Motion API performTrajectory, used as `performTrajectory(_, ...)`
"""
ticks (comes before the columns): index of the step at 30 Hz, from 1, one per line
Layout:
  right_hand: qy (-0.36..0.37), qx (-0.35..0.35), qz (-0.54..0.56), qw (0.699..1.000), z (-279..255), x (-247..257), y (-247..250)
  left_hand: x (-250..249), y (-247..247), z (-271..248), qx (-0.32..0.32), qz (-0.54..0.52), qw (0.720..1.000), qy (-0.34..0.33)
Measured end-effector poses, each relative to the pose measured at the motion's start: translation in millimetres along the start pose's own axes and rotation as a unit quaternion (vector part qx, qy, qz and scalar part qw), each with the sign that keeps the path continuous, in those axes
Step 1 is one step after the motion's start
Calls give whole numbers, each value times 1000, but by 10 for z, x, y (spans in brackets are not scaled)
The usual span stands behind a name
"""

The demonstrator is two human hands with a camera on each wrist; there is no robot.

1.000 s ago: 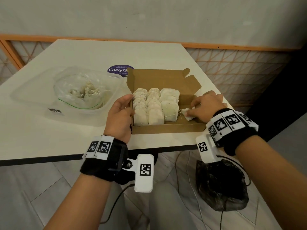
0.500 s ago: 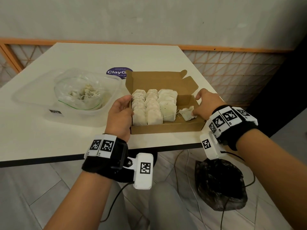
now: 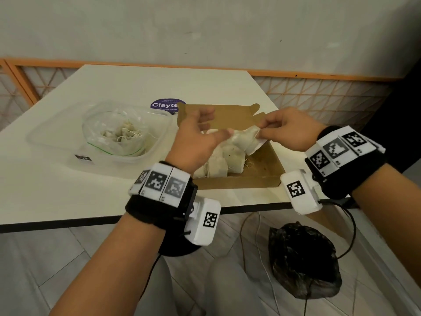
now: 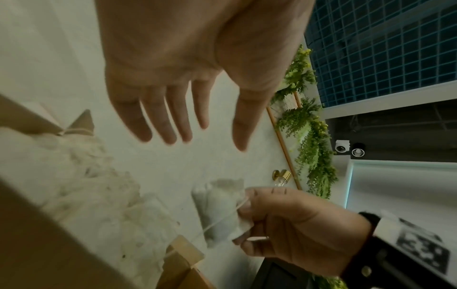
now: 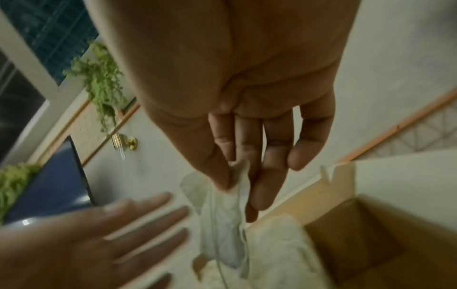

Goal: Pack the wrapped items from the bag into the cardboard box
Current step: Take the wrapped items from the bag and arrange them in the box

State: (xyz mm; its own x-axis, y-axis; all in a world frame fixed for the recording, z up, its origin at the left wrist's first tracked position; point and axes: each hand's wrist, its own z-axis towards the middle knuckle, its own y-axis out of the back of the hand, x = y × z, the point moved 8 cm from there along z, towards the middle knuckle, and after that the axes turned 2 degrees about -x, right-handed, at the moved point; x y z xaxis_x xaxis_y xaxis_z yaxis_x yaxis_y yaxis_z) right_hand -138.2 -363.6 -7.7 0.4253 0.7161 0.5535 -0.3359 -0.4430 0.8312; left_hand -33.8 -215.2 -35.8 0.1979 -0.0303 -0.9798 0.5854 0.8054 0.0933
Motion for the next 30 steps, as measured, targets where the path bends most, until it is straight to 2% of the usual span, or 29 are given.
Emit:
performTrajectory(2,8,43,56,997,-15,134,-52,53,-198,33,86,22,995,46)
performTrajectory(4,22,72,85,994,-21,239,-87,95,-274,40,120,25,990,65)
performTrajectory(8,42,96,76,992,10,324,-130,103,-228,54,101,28,993,47)
performTrajectory(11,47,83,30,995,87,332,-130,140,-175,21,89,5,995,53)
performTrajectory(14,31,73,8,997,207,260,-41,198,89,14,-16,6,999,27)
performTrajectory(16,18,95,16,995,260,209,-15,281,275,-1,-78,22,997,17)
performTrajectory(17,18,115,22,993,267,207,-23,331,326,-12,-89,19,996,22)
performTrajectory(19,18,150,23,988,269,209,-49,444,345,-37,-87,0,995,43)
performTrajectory(22,8,165,21,986,266,175,-91,620,309,-71,-85,-50,992,82)
performTrajectory(26,-25,250,-25,968,194,-1,-513,728,277,-80,-88,-85,988,97)
performTrajectory(30,-52,190,-24,980,329,-181,-656,724,276,-88,-85,-95,988,91)
